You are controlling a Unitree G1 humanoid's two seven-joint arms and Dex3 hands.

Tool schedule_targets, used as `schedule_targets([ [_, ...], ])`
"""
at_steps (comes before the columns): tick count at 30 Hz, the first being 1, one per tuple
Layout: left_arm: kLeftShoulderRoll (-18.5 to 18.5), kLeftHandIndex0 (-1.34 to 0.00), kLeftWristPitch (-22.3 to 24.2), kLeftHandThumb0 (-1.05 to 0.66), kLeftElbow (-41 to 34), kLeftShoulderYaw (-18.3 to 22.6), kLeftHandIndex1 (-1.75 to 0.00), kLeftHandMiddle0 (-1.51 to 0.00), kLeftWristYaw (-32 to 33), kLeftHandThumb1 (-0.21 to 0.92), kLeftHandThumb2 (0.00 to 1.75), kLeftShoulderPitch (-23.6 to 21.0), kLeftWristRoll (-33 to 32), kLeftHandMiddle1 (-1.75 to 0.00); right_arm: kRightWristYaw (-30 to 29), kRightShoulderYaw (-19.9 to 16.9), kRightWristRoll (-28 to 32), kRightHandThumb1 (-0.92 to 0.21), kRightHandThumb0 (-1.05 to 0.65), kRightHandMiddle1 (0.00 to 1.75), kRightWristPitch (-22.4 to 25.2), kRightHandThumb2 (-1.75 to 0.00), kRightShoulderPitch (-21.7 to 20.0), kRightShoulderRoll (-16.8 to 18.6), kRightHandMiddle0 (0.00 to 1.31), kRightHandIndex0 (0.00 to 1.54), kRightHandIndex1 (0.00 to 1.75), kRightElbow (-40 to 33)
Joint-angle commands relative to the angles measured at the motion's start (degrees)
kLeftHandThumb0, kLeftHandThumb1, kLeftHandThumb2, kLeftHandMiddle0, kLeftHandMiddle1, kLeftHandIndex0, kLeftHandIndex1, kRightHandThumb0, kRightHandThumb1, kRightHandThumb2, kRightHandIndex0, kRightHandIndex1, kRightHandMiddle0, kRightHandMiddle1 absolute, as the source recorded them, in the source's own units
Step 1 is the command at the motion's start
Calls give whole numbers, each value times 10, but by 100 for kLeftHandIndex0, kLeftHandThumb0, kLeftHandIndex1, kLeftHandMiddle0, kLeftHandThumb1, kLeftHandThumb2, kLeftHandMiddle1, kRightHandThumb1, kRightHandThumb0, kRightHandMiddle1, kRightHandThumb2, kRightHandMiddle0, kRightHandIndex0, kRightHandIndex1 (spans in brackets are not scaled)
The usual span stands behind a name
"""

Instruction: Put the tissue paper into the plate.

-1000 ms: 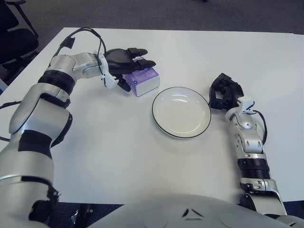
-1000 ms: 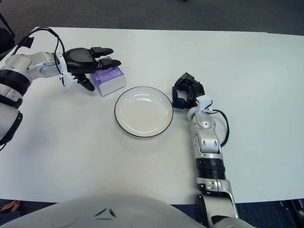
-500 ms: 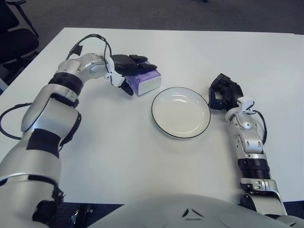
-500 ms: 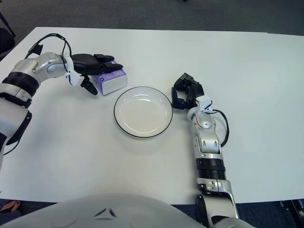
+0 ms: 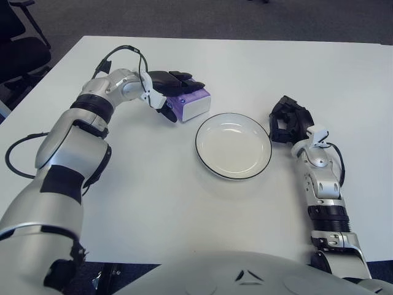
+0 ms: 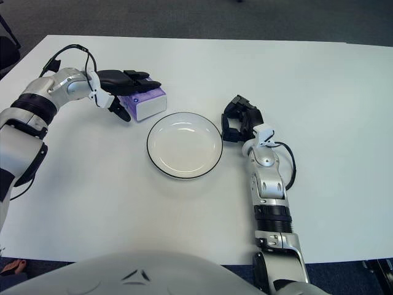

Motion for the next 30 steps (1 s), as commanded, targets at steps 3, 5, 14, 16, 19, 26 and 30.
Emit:
schedule_targets([
  [3,-18,0,17,-105,2,-19,0,-6,18,87,23,12,25,-3,5,3,12,-27,-50,175,2,-138,121,34,65,121,175,47],
  [5,-20,-1,19,-105,-4,-21,-1,-12,37,87,23,16,31,-7,5,4,12,-27,-50,175,3,-138,122,34,65,121,175,46],
  [14,-20,0,12,-99,-21,-44,-55,-7,144,74,32,27,76,-103,6,7,11,-27,-50,175,14,-138,124,31,65,120,175,39],
  [16,-19,0,15,-96,-25,-56,-65,-9,170,68,42,27,94,-113,7,8,11,-27,-50,175,17,-138,125,30,65,120,175,36],
  [19,-20,0,17,-85,-25,-68,-88,-12,195,54,63,26,112,-132,8,9,11,-27,-50,175,23,-137,125,29,65,119,175,33],
  [26,-26,-10,33,-67,-12,-107,-157,-20,255,35,93,13,160,-165,11,14,6,-27,-49,175,32,-137,125,26,65,118,175,29],
  [30,-35,-46,56,-31,6,-133,-171,-56,318,23,119,18,190,-158,15,18,4,-27,-49,175,39,-137,126,22,65,119,175,26],
])
